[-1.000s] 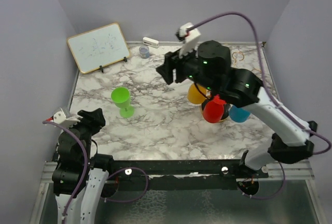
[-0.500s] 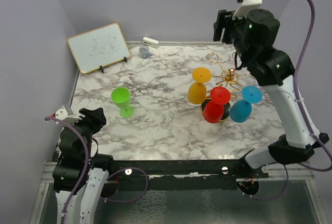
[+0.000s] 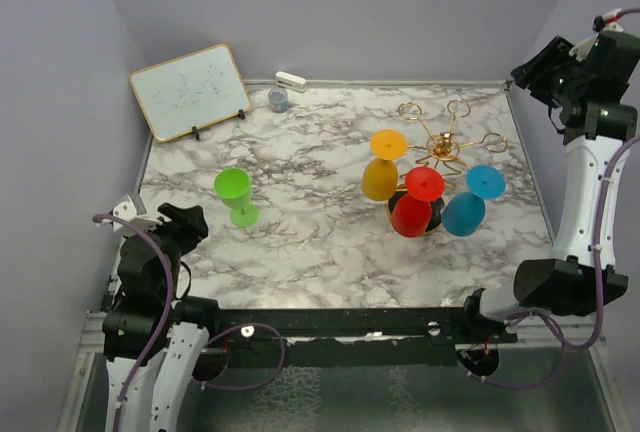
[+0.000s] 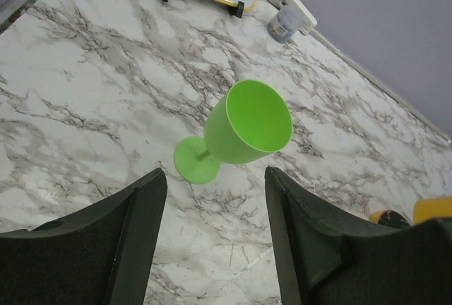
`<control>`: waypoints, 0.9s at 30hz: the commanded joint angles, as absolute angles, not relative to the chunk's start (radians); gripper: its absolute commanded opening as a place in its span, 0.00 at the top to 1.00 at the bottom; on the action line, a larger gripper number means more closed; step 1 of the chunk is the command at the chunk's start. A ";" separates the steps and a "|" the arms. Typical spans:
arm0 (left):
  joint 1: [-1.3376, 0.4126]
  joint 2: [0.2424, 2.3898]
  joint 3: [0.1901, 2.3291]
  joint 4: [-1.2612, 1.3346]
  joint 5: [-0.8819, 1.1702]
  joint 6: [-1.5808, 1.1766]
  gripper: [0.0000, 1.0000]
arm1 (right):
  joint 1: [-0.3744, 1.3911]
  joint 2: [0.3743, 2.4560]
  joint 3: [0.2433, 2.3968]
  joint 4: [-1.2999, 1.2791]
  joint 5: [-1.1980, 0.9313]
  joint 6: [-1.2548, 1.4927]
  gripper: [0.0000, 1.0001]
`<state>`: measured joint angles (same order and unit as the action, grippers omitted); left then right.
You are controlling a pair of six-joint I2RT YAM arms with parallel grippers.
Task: Take the wine glass off the wine glass rack
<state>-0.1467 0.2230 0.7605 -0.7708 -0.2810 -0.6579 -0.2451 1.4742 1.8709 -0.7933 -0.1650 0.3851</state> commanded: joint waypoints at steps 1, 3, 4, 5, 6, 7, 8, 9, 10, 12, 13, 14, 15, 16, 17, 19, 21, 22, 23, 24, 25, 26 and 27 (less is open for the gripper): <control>-0.158 0.252 0.759 -0.729 -0.275 -0.637 0.40 | -0.344 1.317 1.659 -0.682 -0.394 0.545 0.51; -0.159 0.262 0.751 -0.712 -0.265 -0.625 0.39 | -0.378 1.242 1.565 -0.669 -0.413 0.565 0.50; -0.161 0.270 0.748 -0.703 -0.257 -0.620 0.39 | -0.390 1.210 1.521 -0.662 -0.424 0.569 0.50; -0.161 0.281 0.747 -0.698 -0.249 -0.613 0.39 | -0.401 1.178 1.482 -0.659 -0.427 0.573 0.50; -0.161 0.296 0.746 -0.689 -0.240 -0.605 0.39 | -0.409 1.150 1.445 -0.660 -0.420 0.572 0.49; -0.162 0.313 0.744 -0.680 -0.232 -0.596 0.39 | -0.418 1.118 1.416 -0.664 -0.402 0.570 0.49; -0.163 0.329 0.744 -0.674 -0.222 -0.590 0.38 | -0.424 1.089 1.389 -0.667 -0.379 0.566 0.49; -0.163 0.347 0.745 -0.669 -0.217 -0.584 0.38 | -0.430 1.061 1.368 -0.677 -0.362 0.561 0.48; -0.162 0.364 0.747 -0.665 -0.214 -0.578 0.38 | -0.434 1.036 1.349 -0.686 -0.355 0.556 0.47; -0.163 0.390 0.747 -0.656 -0.205 -0.568 0.38 | -0.438 0.992 1.309 -0.708 -0.359 0.557 0.46; -0.163 0.398 0.747 -0.652 -0.201 -0.564 0.38 | -0.439 0.971 1.287 -0.711 -0.372 0.560 0.46; -0.163 0.402 0.745 -0.648 -0.199 -0.562 0.38 | -0.439 0.945 1.268 -0.713 -0.383 0.565 0.46; -0.163 0.402 0.744 -0.645 -0.196 -0.560 0.38 | -0.439 0.923 1.249 -0.714 -0.396 0.568 0.46; -0.163 0.400 0.743 -0.642 -0.192 -0.558 0.38 | -0.439 0.906 1.236 -0.724 -0.408 0.568 0.46; -0.163 0.396 0.742 -0.644 -0.191 -0.557 0.38 | -0.439 0.891 1.229 -0.741 -0.416 0.564 0.46; -0.163 0.389 0.740 -0.641 -0.190 -0.556 0.38 | -0.439 0.866 1.217 -0.770 -0.422 0.551 0.46; -0.163 0.387 0.738 -0.638 -0.190 -0.558 0.38 | -0.439 0.839 1.207 -0.795 -0.427 0.540 0.46; -0.163 0.387 0.737 -0.636 -0.189 -0.558 0.38 | -0.439 0.825 1.201 -0.802 -0.435 0.537 0.46; -0.163 0.387 0.736 -0.637 -0.185 -0.557 0.38 | -0.439 0.811 1.196 -0.809 -0.447 0.538 0.46; -0.163 0.388 0.736 -0.636 -0.184 -0.556 0.38 | -0.439 0.800 1.192 -0.817 -0.462 0.539 0.46; -0.163 0.389 0.737 -0.635 -0.182 -0.556 0.38 | -0.439 0.789 1.188 -0.824 -0.473 0.543 0.46; -0.163 0.390 0.737 -0.634 -0.178 -0.554 0.38 | -0.439 0.781 1.182 -0.833 -0.478 0.548 0.46; -0.163 0.391 0.736 -0.633 -0.174 -0.553 0.38 | -0.439 0.773 1.175 -0.842 -0.475 0.549 0.46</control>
